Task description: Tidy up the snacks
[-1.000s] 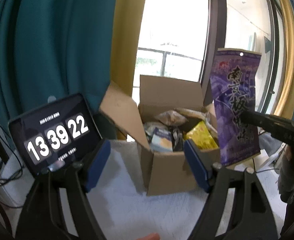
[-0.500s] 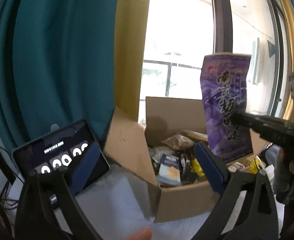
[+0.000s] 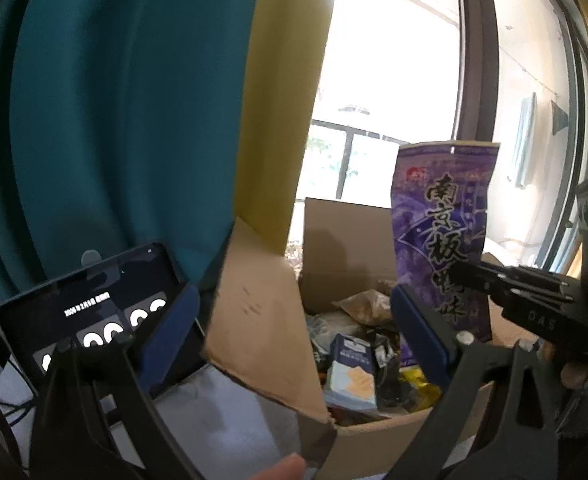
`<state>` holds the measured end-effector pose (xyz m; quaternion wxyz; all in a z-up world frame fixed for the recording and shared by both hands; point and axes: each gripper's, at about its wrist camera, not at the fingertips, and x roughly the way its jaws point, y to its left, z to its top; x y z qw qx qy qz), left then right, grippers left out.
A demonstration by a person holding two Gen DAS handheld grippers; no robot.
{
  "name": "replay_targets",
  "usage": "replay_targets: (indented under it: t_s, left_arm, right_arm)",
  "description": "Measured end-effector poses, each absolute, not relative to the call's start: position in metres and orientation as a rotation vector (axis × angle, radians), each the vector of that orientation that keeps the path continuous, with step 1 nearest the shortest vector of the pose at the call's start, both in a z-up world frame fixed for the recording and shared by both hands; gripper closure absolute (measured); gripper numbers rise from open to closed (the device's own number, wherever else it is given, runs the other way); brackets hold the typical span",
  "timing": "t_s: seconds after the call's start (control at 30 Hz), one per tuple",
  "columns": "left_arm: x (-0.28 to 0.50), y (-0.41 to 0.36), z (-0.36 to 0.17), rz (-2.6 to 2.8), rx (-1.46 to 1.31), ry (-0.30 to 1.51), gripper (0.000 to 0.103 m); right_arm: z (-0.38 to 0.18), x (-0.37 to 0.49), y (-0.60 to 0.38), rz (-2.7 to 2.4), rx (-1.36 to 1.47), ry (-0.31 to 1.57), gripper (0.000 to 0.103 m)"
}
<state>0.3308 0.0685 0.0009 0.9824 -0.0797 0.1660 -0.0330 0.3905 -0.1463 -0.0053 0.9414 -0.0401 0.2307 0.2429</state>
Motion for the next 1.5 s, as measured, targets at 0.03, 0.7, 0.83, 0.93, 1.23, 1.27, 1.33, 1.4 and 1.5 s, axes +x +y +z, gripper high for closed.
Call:
replay_targets:
  t_s: [0.03, 0.7, 0.83, 0.93, 1.23, 1.27, 1.33, 1.4, 1.5]
  left_arm:
    - [0.334, 0.07, -0.002, -0.067, -0.166, 0.345, 0.005]
    - [0.345, 0.068, -0.015, 0.008, -0.161, 0.427, 0.005]
    - [0.338, 0.059, -0.011, -0.006, -0.16, 0.417, 0.005]
    - [0.33, 0.046, -0.007, -0.03, -0.138, 0.41, 0.005]
    - [0.292, 0.024, 0.008, -0.021, -0.128, 0.358, 0.005]
    - [0.288, 0.023, 0.008, -0.024, -0.126, 0.357, 0.005]
    - [0.278, 0.019, 0.008, -0.026, -0.116, 0.355, 0.005]
    - [0.269, 0.017, 0.008, -0.028, -0.113, 0.353, 0.005]
    - [0.254, 0.014, 0.006, -0.036, -0.109, 0.352, 0.005]
  right_arm:
    - [-0.007, 0.392, -0.146, 0.494, -0.081, 0.473, 0.087]
    - [-0.035, 0.412, -0.129, 0.426, -0.091, 0.61, 0.063]
    - [-0.032, 0.399, -0.138, 0.423, -0.089, 0.595, 0.063]
    - [-0.029, 0.386, -0.147, 0.414, -0.085, 0.586, 0.063]
    - [-0.018, 0.341, -0.164, 0.397, -0.106, 0.565, 0.063]
    - [-0.016, 0.336, -0.165, 0.397, -0.109, 0.563, 0.063]
    - [-0.015, 0.325, -0.168, 0.398, -0.111, 0.558, 0.063]
    - [-0.014, 0.313, -0.17, 0.398, -0.111, 0.553, 0.063]
    - [-0.014, 0.297, -0.174, 0.393, -0.114, 0.543, 0.062]
